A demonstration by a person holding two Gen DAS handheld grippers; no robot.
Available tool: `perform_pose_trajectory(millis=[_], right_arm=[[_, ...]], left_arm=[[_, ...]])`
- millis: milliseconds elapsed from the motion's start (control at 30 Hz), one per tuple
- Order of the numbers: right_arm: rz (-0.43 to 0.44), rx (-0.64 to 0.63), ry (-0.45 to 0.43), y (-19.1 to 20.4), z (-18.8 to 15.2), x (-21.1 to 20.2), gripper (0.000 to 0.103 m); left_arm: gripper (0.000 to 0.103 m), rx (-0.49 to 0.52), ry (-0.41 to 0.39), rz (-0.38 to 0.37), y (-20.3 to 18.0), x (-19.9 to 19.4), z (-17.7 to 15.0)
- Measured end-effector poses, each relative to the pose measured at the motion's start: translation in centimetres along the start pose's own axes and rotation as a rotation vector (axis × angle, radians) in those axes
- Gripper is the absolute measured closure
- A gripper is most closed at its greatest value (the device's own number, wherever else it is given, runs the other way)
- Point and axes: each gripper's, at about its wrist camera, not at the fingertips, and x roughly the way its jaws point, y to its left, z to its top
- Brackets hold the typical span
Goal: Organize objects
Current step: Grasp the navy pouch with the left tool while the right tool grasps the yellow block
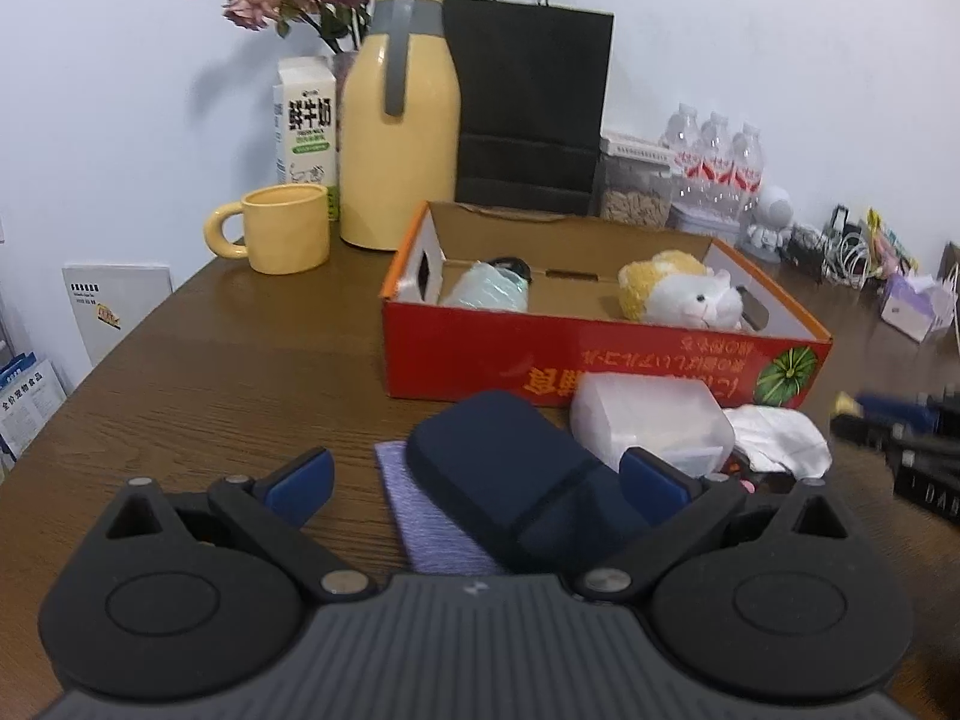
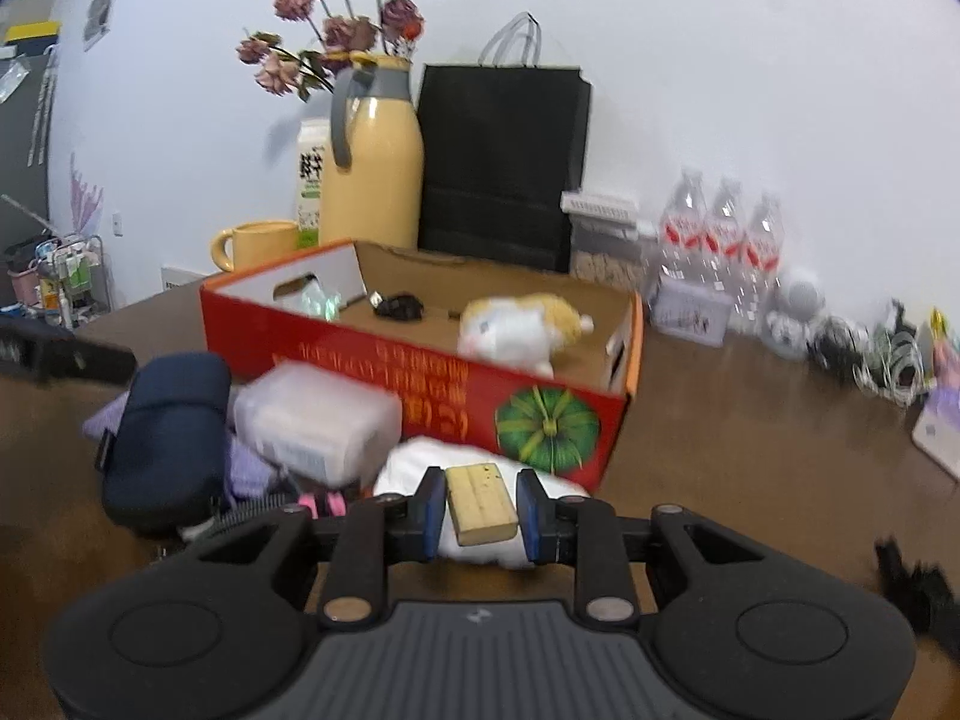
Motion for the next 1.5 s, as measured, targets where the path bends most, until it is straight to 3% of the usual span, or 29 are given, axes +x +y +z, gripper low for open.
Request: perform_pose_trajectory(millis=[200,400,600,833,900,967,1100,1233,1300,1367,1500], right_arm=[[0.003,-0.090,-0.046,-0.4,2.7,1.0,0.079],[0.035,-0.092,-0.078,-1.5,4.1,2.9,0.079],[0.042,-0.031,-0.101,-3.1,2.9,4.8,0.079],[0.078,-0.042,-0.090,-2.5,1.7,4.8,0.081],[0.087,-0.036,-0.092,-2.4,1.6,4.6,0.083],[0.089,-0.029,-0.093,-2.6,1.6,4.6,0.093],[0.092,-0.015,-0.082,-2.7,1.6,4.6,0.092],[0.118,0.033,-0.089,-3.6,1.6,3.7,0.089],[0.131,0.054,-0.093,-4.1,1.5,3.0,0.076],[0.138,0.055,-0.075,-4.4,1.2,2.9,0.071],[0.153,0.024,0.010,-3.7,0.2,3.6,0.071]], left_arm=[[0.000,-0.011,0.039,0.054,-2.0,1.8,0.0],[0.000,-0.072,0.085,0.137,-3.4,3.6,0.0],[0.000,-0.150,0.119,0.239,-4.4,4.9,-0.1],[0.000,-0.152,0.131,0.333,-5.8,5.9,-0.3],[0.000,-0.159,0.135,0.343,-5.9,6.1,-0.4],[0.000,-0.163,0.134,0.351,-6.0,6.2,-0.4],[0.000,-0.160,0.135,0.360,-6.1,6.1,-0.5],[0.000,-0.170,0.137,0.357,-5.9,5.7,-0.7],[0.000,-0.177,0.137,0.356,-5.7,5.6,-0.8],[0.000,-0.182,0.137,0.350,-5.5,5.6,-0.8],[0.000,-0.196,0.137,0.326,-5.1,5.8,-1.0]])
